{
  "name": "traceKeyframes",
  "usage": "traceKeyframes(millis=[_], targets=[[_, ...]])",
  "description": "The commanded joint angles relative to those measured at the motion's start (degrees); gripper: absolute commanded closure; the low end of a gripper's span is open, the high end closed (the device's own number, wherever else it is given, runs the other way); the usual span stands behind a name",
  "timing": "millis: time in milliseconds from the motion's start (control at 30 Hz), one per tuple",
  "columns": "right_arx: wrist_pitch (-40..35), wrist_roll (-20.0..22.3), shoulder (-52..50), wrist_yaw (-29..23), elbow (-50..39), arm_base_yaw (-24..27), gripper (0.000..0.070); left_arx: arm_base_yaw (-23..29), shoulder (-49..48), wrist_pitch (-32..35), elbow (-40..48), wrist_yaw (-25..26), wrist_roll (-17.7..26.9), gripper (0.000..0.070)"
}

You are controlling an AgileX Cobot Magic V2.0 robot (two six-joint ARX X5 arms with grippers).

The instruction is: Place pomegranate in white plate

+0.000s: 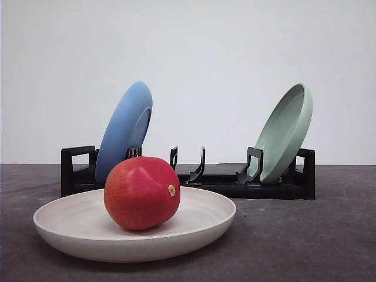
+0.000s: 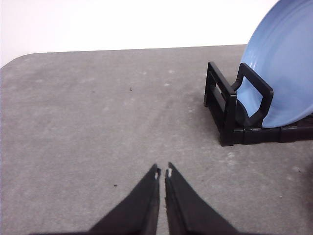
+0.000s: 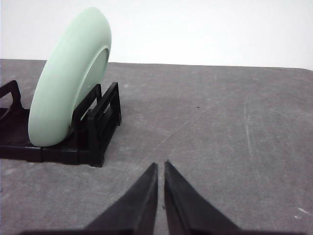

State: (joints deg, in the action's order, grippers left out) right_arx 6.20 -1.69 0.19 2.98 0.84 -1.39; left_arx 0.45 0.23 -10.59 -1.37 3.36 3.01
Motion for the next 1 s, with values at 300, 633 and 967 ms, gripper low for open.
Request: traceKeyframes(millis=[300,633,967], targets=[[-0.5,0.4,0.0,0.0,-0.2,0.1,0.0682,-0.1,-0.1,0.0,0.7,0.2,0.4,0.0700],[-0.5,0.4,0.0,0.0,-0.2,0.1,0.0682,-0.1,-0.1,0.0,0.7,0.2,0.4,0.0700],[-0.5,0.4,0.0,0.0,-0.2,0.1,0.0682,-0.1,-0.1,0.0,0.7,0.2,0.4,0.0700]])
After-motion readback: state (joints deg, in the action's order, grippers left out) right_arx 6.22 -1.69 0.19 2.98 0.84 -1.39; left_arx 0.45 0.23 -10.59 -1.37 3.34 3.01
